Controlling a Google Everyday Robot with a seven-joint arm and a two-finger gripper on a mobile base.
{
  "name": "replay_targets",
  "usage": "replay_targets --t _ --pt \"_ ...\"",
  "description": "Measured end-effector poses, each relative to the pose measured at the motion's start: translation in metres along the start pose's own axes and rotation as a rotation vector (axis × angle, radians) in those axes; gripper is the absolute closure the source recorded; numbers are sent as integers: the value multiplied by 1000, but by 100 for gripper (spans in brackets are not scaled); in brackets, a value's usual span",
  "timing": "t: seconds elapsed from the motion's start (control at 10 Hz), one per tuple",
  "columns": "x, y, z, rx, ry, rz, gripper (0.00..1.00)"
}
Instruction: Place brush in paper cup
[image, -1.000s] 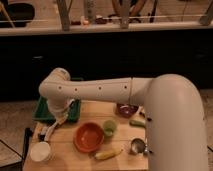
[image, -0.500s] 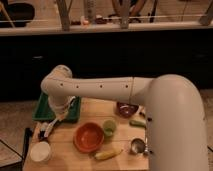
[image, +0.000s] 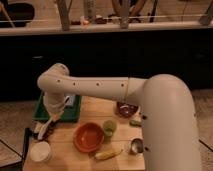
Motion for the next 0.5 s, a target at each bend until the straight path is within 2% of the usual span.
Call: replay_targets --t 0.5 --pt "-35 -1 6 -25 -76 -97 96"
